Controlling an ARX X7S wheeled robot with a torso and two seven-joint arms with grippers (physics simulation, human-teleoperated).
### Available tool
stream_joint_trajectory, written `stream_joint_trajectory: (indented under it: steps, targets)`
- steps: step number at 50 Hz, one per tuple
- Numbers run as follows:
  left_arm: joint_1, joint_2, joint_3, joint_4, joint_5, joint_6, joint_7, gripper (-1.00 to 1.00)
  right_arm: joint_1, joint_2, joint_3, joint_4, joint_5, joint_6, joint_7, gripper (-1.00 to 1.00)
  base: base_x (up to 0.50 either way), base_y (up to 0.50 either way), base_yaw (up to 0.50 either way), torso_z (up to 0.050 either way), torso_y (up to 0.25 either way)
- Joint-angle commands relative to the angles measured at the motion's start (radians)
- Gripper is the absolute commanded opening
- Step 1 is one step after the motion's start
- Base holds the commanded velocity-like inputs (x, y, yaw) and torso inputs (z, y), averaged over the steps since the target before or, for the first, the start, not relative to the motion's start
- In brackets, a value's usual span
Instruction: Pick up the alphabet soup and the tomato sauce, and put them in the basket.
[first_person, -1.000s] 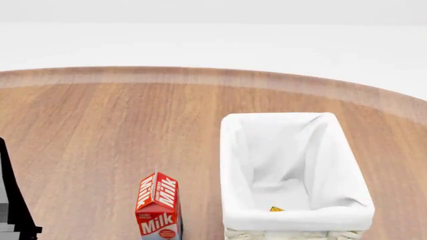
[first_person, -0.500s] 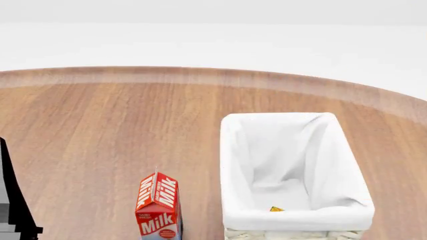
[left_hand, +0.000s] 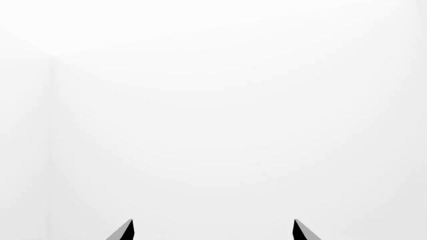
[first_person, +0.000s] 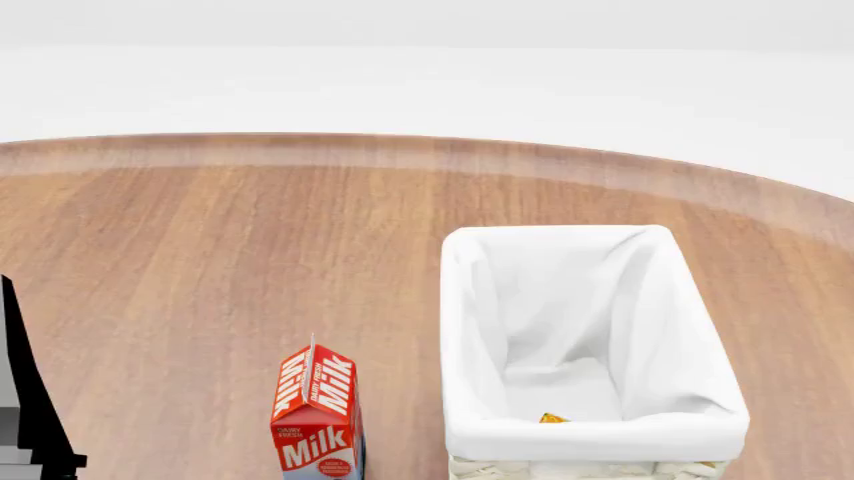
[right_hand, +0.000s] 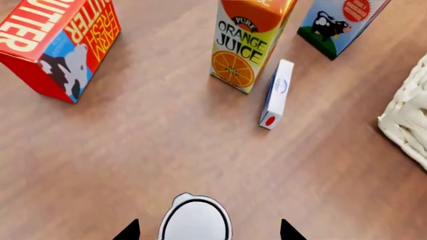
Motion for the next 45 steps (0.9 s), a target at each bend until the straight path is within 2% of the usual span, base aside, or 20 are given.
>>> stream_joint_trajectory:
  steps: [1,45]
  targets:
    - [0.002,-0.004,0.003,-0.001,-0.004,0.005,-0.006,1.00,-0.036,-0.020,0.004,0.041,-0.013,-0.020,-0.018,1.00,0.00,0.00,0.00,0.000,0.000]
    - [0.003,-0.019,0.011,-0.015,-0.014,0.021,-0.022,1.00,-0.136,-0.061,0.027,0.231,-0.030,-0.089,-0.111,1.00,0.00,0.00,0.00,0.000,0.000]
